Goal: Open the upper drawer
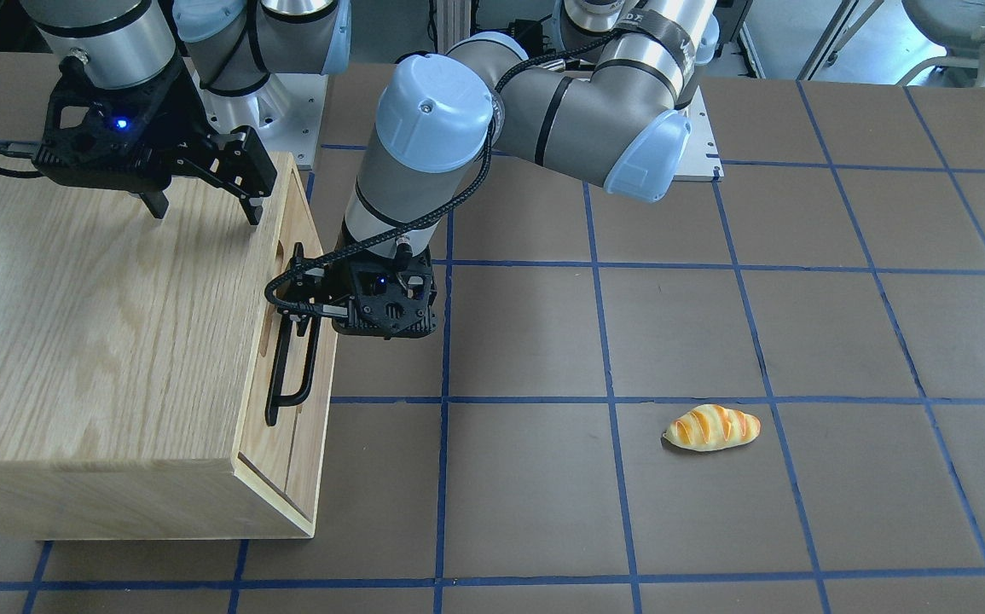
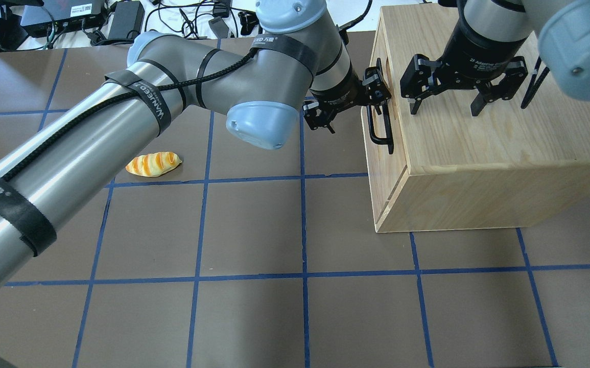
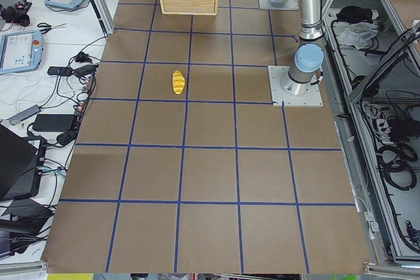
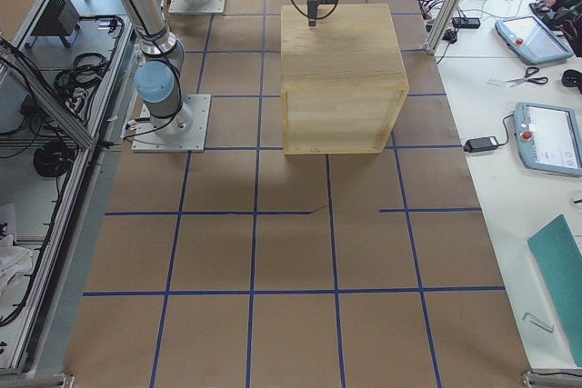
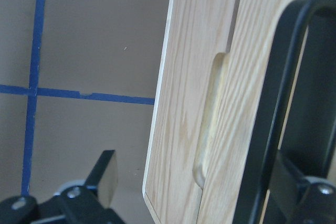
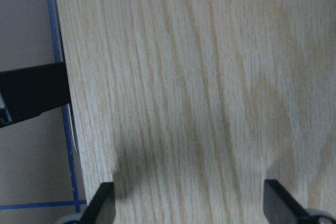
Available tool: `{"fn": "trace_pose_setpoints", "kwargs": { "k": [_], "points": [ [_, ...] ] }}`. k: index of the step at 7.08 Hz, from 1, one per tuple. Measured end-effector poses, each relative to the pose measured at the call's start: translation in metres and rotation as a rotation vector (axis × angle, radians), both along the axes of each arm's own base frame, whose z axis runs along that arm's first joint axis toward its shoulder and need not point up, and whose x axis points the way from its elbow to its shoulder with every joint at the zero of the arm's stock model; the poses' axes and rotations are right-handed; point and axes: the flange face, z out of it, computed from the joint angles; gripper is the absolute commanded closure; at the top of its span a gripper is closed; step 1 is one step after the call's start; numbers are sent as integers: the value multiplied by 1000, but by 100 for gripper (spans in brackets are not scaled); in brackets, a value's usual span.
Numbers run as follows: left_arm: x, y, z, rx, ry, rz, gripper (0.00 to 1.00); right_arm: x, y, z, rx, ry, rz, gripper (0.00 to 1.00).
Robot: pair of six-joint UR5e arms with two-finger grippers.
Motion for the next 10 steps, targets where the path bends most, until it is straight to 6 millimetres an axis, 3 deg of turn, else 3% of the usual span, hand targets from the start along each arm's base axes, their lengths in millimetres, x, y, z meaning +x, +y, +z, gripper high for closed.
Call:
{"fn": "trace_pose_setpoints", "kwargs": {
  "k": [5,10],
  "points": [
    [15,-6,9,-54,-60,-45,0,0,0,0,0,0,0,0],
    [49,-23,16,-70,-92,-63,0,0,0,0,0,0,0,0]
  ]
}}
